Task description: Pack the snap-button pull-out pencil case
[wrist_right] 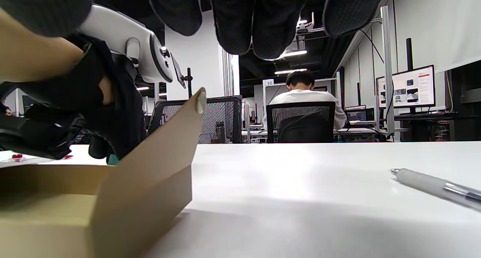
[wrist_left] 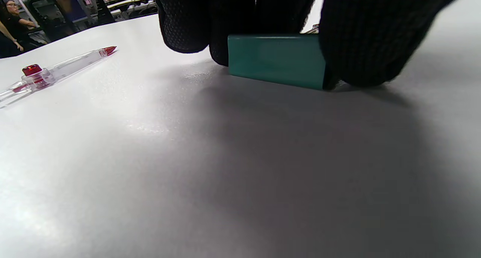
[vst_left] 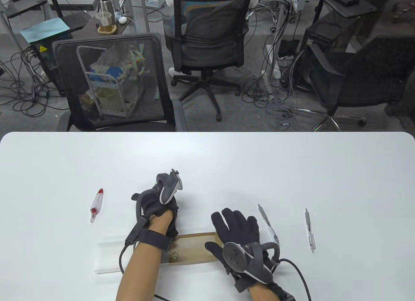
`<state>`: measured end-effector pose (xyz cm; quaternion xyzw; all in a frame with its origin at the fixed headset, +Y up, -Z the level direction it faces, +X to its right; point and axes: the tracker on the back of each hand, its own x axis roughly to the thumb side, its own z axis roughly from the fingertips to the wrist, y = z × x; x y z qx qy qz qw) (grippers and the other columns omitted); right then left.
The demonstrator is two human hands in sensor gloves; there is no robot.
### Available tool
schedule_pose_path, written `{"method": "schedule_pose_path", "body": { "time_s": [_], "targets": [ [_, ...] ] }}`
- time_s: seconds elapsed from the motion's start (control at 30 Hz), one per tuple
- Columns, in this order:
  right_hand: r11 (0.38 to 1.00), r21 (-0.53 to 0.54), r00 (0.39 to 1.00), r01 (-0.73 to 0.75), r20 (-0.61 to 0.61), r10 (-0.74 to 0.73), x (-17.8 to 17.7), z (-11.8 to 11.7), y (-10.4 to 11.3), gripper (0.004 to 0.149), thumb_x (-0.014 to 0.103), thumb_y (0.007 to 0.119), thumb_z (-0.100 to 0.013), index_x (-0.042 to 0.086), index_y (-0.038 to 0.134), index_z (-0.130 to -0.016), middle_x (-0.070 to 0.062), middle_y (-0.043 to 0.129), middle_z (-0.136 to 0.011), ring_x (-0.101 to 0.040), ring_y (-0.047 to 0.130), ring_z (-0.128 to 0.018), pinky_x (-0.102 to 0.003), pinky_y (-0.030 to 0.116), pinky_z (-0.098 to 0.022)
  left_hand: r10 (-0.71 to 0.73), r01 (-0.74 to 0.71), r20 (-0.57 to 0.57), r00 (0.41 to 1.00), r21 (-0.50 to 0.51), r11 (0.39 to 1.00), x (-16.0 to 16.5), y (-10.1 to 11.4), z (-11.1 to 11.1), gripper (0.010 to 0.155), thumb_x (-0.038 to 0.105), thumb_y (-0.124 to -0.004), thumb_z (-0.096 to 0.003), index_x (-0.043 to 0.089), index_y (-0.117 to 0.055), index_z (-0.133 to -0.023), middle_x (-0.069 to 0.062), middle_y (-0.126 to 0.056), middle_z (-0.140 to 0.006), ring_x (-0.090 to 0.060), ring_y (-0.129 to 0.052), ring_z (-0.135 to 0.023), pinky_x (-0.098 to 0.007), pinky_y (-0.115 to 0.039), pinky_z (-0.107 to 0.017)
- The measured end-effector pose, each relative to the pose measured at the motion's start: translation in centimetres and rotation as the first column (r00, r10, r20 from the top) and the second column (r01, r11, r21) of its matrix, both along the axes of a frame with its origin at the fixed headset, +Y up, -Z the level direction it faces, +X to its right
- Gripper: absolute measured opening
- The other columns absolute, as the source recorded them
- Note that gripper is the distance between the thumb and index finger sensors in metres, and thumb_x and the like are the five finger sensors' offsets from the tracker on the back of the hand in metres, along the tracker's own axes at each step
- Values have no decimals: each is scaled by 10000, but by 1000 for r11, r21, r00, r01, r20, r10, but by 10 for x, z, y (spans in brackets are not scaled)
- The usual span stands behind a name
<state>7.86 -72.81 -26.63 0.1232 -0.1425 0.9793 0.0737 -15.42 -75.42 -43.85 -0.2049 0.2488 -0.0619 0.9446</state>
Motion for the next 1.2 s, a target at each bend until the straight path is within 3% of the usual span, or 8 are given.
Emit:
{"method": "schedule_pose_path", "body": {
  "time_s": [0.2, 0.33, 0.47, 0.57, 0.8, 1.07, 1.2],
  "targets": [
    [1000, 0, 1000, -4, -2, 4, 0, 1, 1, 783, 765, 612, -384, 432, 479, -1080, 41, 576, -1190, -259, 652, -1065, -618, 533, -767, 68, -69, 28, 997, 51, 996, -7, 8, 7, 715, 558, -905, -321, 364, -736, -989, 73, -764, -1045, -274, -773, -1011, -613, -402, -838],
    [1000, -4, 1000, -9, -1, 9, -1, 1, 0, 783, 765, 612, -384, 433, 476, -1080, 40, 577, -1190, -260, 651, -1065, -617, 532, -768, 184, -207, 164, 969, 131, 970, -13, 24, 27, 726, 512, -906, -334, 373, -693, -1014, 59, -692, -1084, -284, -709, -1042, -637, -346, -835],
    [1000, -5, 1000, -18, -1, 18, -2, 1, 0, 783, 764, 612, -385, 432, 475, -1080, 39, 578, -1189, -258, 652, -1065, -619, 531, -768, 211, -306, 410, 887, 182, 934, -20, 37, 66, 723, 478, -887, -354, 402, -649, -1032, 75, -606, -1120, -280, -618, -1079, -635, -308, -845],
    [1000, -7, 1000, -28, 1, 28, -3, 1, 0, 784, 765, 611, -385, 433, 472, -1081, 39, 573, -1191, -261, 647, -1066, -618, 531, -768, 175, -345, 552, 816, 222, 912, -28, 43, 104, 727, 487, -891, -336, 402, -668, -1023, 76, -634, -1110, -276, -658, -1062, -634, -351, -837],
    [999, -17, 999, -51, 8, 51, -5, 1, 0, 782, 761, 613, -386, 433, 468, -1081, 38, 568, -1193, -264, 640, -1069, -618, 530, -767, 190, -439, 718, 669, 176, 881, -43, 32, 179, 724, 500, -896, -328, 410, -690, -1016, 89, -670, -1102, -266, -702, -1053, -638, -382, -834],
    [997, -30, 997, -78, 16, 78, -7, 1, 1, 762, 751, 628, -386, 459, 471, -1072, 80, 566, -1196, -263, 625, -1079, -622, 516, -771, 178, -423, 735, 654, 160, 892, -46, 28, 192, 724, 490, -891, -327, 396, -693, -1017, 79, -674, -1101, -276, -706, -1048, -648, -364, -831],
    [999, -7, 998, -41, -38, 41, -22, 9, 12, 709, 686, 702, -391, 489, 514, -1046, 167, 604, -1178, -223, 627, -1093, -614, 496, -792, 179, -427, 739, 649, 159, 890, -47, 29, 193, 723, 487, -895, -325, 388, -702, -1015, 78, -690, -1100, -279, -721, -1045, -649, -369, -832]
  ]
}}
